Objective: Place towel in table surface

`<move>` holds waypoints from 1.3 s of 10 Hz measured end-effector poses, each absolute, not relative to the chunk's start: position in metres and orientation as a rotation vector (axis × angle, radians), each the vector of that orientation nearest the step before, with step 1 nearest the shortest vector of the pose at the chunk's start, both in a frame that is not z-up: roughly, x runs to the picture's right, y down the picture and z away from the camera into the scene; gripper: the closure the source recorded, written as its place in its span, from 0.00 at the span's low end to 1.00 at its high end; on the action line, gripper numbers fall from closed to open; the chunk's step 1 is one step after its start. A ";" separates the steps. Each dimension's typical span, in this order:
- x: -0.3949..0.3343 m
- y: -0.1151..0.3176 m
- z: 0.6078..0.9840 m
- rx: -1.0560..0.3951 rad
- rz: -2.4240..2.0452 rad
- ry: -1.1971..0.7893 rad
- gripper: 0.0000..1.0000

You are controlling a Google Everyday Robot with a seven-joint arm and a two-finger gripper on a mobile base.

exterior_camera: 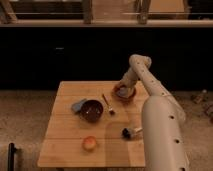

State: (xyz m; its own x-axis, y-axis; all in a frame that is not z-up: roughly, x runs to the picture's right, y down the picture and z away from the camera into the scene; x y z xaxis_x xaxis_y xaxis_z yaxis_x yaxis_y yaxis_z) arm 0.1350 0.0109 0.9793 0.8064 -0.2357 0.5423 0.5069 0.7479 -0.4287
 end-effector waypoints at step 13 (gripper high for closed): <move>0.147 0.019 0.968 -0.566 -0.407 -0.498 1.00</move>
